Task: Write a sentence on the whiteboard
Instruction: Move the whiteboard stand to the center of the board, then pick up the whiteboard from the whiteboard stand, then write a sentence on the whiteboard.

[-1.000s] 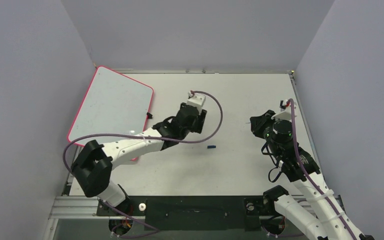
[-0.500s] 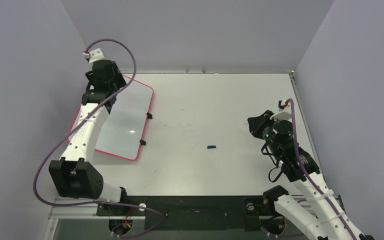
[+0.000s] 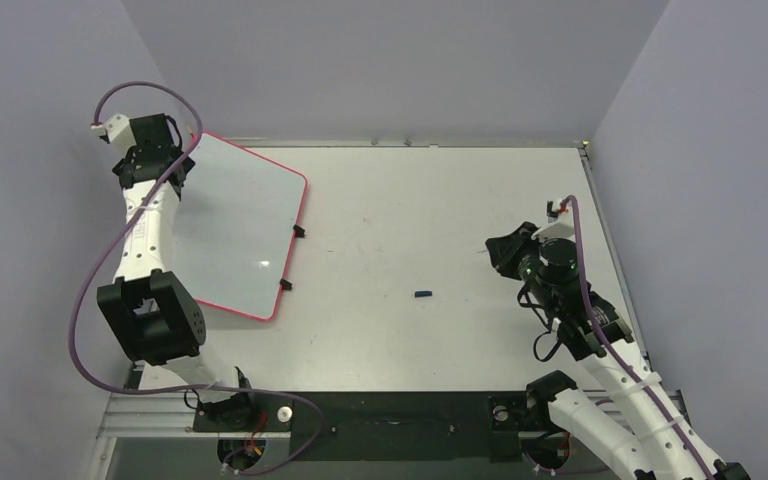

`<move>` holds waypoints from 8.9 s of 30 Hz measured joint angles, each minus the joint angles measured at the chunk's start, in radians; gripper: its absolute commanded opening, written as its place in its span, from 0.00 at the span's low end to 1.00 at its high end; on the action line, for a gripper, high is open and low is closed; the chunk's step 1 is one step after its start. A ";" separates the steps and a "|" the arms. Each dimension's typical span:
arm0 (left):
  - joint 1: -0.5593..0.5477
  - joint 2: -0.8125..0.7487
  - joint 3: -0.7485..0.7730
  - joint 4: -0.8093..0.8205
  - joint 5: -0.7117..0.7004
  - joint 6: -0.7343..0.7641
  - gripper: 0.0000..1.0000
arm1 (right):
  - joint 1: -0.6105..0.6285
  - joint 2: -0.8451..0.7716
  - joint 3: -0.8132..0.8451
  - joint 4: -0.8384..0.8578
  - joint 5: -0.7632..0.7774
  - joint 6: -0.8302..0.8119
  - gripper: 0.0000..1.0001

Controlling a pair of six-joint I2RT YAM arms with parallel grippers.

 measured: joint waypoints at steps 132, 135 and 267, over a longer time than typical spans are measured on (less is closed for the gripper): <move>-0.303 -0.078 -0.009 0.083 1.097 0.468 0.75 | 0.000 -0.073 -0.002 -0.075 0.056 -0.045 0.00; -0.275 0.002 0.014 0.066 1.207 0.480 0.75 | 0.000 -0.074 -0.002 -0.075 0.056 -0.045 0.00; -0.777 -0.080 -0.116 -0.085 0.932 0.570 0.00 | 0.609 0.087 -0.372 0.880 -0.256 -0.393 0.00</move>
